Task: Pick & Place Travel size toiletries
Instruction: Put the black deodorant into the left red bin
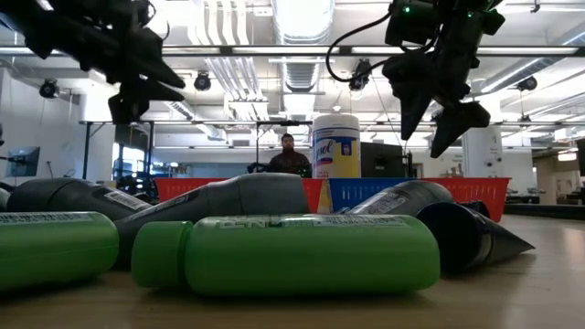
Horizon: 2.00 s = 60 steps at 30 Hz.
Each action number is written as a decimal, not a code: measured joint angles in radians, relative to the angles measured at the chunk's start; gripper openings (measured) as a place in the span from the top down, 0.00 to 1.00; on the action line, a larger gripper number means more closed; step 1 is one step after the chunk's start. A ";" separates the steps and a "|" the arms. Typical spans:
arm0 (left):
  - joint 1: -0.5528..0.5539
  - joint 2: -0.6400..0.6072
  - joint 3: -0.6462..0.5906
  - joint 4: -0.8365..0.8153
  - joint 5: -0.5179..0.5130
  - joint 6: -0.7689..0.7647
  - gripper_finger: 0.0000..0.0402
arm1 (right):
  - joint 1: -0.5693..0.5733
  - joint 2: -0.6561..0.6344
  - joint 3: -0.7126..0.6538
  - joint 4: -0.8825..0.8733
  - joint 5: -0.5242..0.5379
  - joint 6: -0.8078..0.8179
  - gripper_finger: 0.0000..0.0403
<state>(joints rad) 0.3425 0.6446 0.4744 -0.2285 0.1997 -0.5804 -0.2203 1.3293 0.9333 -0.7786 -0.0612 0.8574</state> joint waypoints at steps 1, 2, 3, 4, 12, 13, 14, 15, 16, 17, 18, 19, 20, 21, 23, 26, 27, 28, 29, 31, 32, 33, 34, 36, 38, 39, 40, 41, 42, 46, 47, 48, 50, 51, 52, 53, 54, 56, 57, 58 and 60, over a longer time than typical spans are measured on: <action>-0.030 0.005 -0.002 -0.003 0.000 -0.024 0.73 | 0.000 0.000 0.000 0.000 0.000 -0.006 0.19; -0.056 0.008 -0.002 -0.001 -0.001 -0.046 0.72 | 0.000 0.000 0.000 0.000 0.000 -0.015 0.20; -0.076 0.010 -0.002 0.006 -0.001 -0.067 0.72 | 0.000 0.000 0.000 0.000 0.000 -0.021 0.21; -0.092 0.010 -0.003 0.005 0.000 -0.083 0.73 | 0.000 0.001 0.000 0.000 -0.001 -0.025 0.21; -0.135 0.016 -0.003 -0.033 0.102 -0.091 0.73 | 0.000 0.001 0.000 -0.001 -0.016 -0.082 0.24; -0.143 0.022 -0.003 -0.055 0.119 -0.086 0.73 | 0.000 0.001 0.000 -0.001 -0.016 -0.092 0.25; -0.153 0.028 -0.003 -0.086 0.131 -0.092 0.73 | 0.000 0.001 0.000 -0.001 -0.016 -0.099 0.25; -0.163 0.036 -0.003 -0.123 0.138 -0.113 0.73 | 0.000 0.001 0.000 -0.002 -0.016 -0.102 0.25; -0.172 0.046 -0.003 -0.162 0.143 -0.143 0.73 | 0.000 0.001 0.000 -0.002 -0.016 -0.103 0.25; -0.180 0.055 -0.003 -0.186 0.142 -0.179 0.73 | 0.000 0.001 0.000 -0.002 -0.016 -0.104 0.25; -0.190 0.065 -0.003 -0.202 0.144 -0.213 0.73 | 0.000 0.001 0.000 -0.002 -0.016 -0.107 0.25; -0.202 0.074 -0.003 -0.208 0.155 -0.240 0.73 | 0.000 0.001 0.000 -0.002 -0.016 -0.110 0.24; -0.220 0.083 -0.003 -0.200 0.169 -0.242 0.73 | 0.000 0.001 0.000 -0.002 -0.016 -0.115 0.24; -0.245 0.092 0.005 -0.196 0.179 -0.229 0.73 | 0.000 0.001 0.000 -0.002 -0.017 -0.122 0.23; -0.310 0.113 0.039 -0.192 0.185 -0.163 0.73 | 0.000 0.001 0.000 -0.002 -0.018 -0.146 0.21; -0.438 0.162 0.102 -0.192 0.185 0.103 0.73 | 0.000 0.001 0.000 -0.002 -0.018 -0.179 0.19; -0.486 0.182 0.123 -0.203 0.181 0.193 0.73 | 0.000 0.001 0.000 -0.002 -0.018 -0.186 0.18; -0.528 0.206 0.146 -0.224 0.160 0.246 0.73 | 0.000 0.001 0.000 -0.002 -0.018 -0.193 0.17; -0.563 0.233 0.167 -0.248 0.123 0.265 0.73 | 0.000 0.001 0.000 -0.002 -0.018 -0.200 0.17; -0.615 0.289 0.196 -0.305 0.050 0.267 0.73 | 0.000 0.001 0.000 -0.002 -0.018 -0.209 0.15; -0.631 0.320 0.205 -0.323 0.041 0.272 0.73 | 0.000 0.001 0.000 -0.002 -0.018 -0.212 0.15; -0.644 0.352 0.215 -0.331 0.044 0.286 0.73 | 0.000 0.001 0.000 -0.002 -0.018 -0.218 0.15; -0.657 0.382 0.224 -0.331 0.061 0.311 0.73 | 0.000 0.001 0.000 -0.002 -0.018 -0.227 0.14; -0.691 0.438 0.241 -0.331 0.104 0.410 0.73 | -0.001 0.001 0.000 -0.002 -0.018 -0.245 0.14; -0.715 0.492 0.257 -0.333 0.136 0.518 0.73 | -0.003 0.001 0.000 -0.002 -0.018 -0.268 0.13; -0.727 0.518 0.265 -0.335 0.144 0.563 0.73 | -0.003 0.001 0.000 -0.002 -0.018 -0.280 0.13; -0.737 0.540 0.275 -0.338 0.149 0.600 0.73 | -0.003 0.001 0.000 -0.002 -0.017 -0.286 0.13; -0.743 0.561 0.284 -0.336 0.154 0.629 0.73 | -0.003 0.001 0.000 -0.002 -0.017 -0.289 0.14; -0.746 0.582 0.290 -0.330 0.164 0.660 0.73 | -0.003 0.001 0.000 -0.002 -0.017 -0.289 0.14; -0.747 0.644 0.305 -0.315 0.190 0.806 0.73 | -0.003 0.001 0.000 -0.010 -0.017 -0.292 0.17; -0.746 0.648 0.307 -0.297 0.186 0.828 0.73 | -0.003 0.001 0.000 -0.016 -0.017 -0.293 0.18; -0.745 0.649 0.309 -0.278 0.184 0.835 0.73 | -0.003 0.001 0.000 -0.023 -0.017 -0.294 0.19; -0.744 0.649 0.313 -0.239 0.176 0.824 0.73 | -0.003 0.001 0.000 -0.040 -0.017 -0.297 0.20; -0.744 0.649 0.313 -0.226 0.174 0.803 0.73 | -0.003 0.001 0.000 -0.043 -0.017 -0.302 0.20; -0.744 0.649 0.311 -0.211 0.175 0.784 0.73 | -0.003 0.001 0.000 -0.047 -0.016 -0.307 0.21; -0.744 0.651 0.305 -0.188 0.175 0.776 0.73 | -0.003 0.001 0.000 -0.055 -0.016 -0.311 0.21; -0.744 0.656 0.302 -0.179 0.174 0.783 0.73 | -0.003 0.001 -0.001 -0.060 -0.016 -0.312 0.22; -0.744 0.668 0.297 -0.182 0.158 0.830 0.73 | -0.003 0.001 -0.002 -0.060 -0.016 -0.312 0.23; -0.744 0.671 0.296 -0.183 0.142 0.857 0.73 | -0.003 0.001 -0.002 -0.061 -0.016 -0.312 0.23; -0.744 0.673 0.296 -0.181 0.129 0.885 0.73 | -0.002 0.001 -0.002 -0.061 -0.016 -0.312 0.24; -0.744 0.674 0.296 -0.179 0.123 0.941 0.73 | -0.002 0.000 -0.002 -0.061 -0.016 -0.313 0.24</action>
<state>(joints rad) -0.4011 1.3184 0.7704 -0.4077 0.3226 0.3602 -0.2226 1.3296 0.9318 -0.8394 -0.0769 0.5446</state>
